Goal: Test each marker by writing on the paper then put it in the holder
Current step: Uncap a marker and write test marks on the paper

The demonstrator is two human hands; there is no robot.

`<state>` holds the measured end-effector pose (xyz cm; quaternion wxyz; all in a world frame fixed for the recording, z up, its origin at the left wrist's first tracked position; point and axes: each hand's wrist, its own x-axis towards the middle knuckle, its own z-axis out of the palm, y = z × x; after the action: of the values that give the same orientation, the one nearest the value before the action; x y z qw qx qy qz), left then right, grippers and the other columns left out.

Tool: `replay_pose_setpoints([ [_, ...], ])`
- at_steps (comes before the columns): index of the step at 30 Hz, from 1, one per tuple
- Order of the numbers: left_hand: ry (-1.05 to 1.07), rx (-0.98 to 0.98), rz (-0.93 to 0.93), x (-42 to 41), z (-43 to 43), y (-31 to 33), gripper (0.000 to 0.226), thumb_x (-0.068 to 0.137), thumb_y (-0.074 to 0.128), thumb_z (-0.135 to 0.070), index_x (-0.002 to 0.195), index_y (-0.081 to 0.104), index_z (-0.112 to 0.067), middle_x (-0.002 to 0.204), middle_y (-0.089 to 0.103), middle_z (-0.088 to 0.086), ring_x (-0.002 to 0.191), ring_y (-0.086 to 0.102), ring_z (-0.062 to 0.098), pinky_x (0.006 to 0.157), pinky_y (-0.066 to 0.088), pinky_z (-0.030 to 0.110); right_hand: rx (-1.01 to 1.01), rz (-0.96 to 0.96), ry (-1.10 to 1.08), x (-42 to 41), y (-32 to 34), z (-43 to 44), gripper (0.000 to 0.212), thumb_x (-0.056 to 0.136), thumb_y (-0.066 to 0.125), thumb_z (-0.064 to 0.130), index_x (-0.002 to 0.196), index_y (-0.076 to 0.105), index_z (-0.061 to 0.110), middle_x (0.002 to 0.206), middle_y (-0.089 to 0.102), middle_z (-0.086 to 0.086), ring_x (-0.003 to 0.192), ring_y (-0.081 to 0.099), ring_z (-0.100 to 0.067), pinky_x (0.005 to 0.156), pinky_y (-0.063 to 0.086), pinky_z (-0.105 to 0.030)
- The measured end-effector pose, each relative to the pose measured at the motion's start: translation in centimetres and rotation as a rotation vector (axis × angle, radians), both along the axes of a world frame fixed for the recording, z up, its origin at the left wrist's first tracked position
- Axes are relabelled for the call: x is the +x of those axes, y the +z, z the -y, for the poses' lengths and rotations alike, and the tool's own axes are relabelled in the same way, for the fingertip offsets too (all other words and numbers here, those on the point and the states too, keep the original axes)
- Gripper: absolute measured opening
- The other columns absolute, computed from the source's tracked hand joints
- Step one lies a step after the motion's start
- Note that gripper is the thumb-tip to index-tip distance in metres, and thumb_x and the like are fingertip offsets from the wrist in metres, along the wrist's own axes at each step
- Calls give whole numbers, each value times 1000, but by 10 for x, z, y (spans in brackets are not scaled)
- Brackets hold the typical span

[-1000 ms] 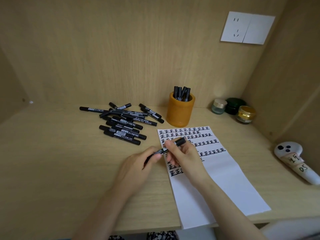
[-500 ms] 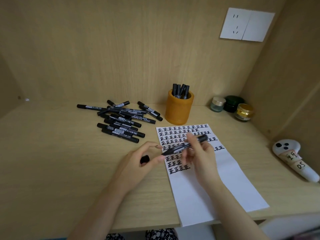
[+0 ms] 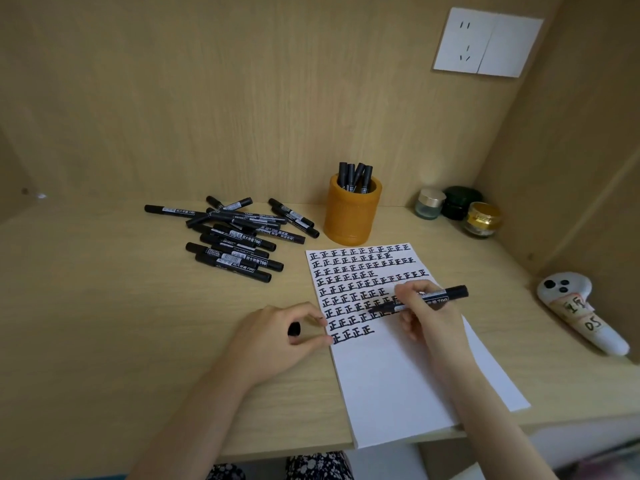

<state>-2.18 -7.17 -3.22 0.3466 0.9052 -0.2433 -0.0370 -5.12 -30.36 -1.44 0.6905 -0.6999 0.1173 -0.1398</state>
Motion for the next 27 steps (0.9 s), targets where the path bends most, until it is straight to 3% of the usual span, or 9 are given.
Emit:
replay_pose_setpoints([
  [2,-23,29,-7,2,0,-5,58,56,39,-90,100,53,-54,92,72,-16,71,69,13,73,55,31,-18,32,5,-3,-2,-3,15,91,63,16,80,68,6,50,56,-8,44,48,-13,41,33,-18],
  [4,-13,52,-1,3,0,-6,53,59,42,-86,100,54,-54,93,72,-16,70,68,11,74,54,31,-52,53,-2,-4,-3,-5,23,89,66,16,73,64,-1,50,58,-11,41,49,-11,44,37,-15],
  [8,3,92,5,3,1,-5,49,61,45,-82,99,57,-54,94,71,-18,71,65,1,77,52,28,-110,15,-71,-1,-6,-4,31,82,75,22,59,57,11,51,53,-7,45,45,-14,49,39,-18],
  [14,-11,117,26,3,1,-5,43,61,43,-84,92,54,-57,91,71,-18,66,65,1,74,52,24,-178,-31,-118,-1,-12,-3,32,85,69,18,60,51,11,55,41,-8,47,33,-15,51,29,-27],
  [21,-18,138,43,4,1,-5,50,60,40,-85,96,56,-54,87,71,-19,62,64,4,69,52,21,-221,-7,-92,1,-16,-2,31,87,67,16,59,53,12,42,43,10,40,36,-6,45,29,-18],
  [27,-12,151,41,4,0,-8,51,59,38,-87,97,54,-56,88,71,-18,66,64,1,73,51,21,-272,-8,-65,0,-16,-3,32,87,68,18,60,56,7,41,42,10,43,36,-7,46,28,-19],
])
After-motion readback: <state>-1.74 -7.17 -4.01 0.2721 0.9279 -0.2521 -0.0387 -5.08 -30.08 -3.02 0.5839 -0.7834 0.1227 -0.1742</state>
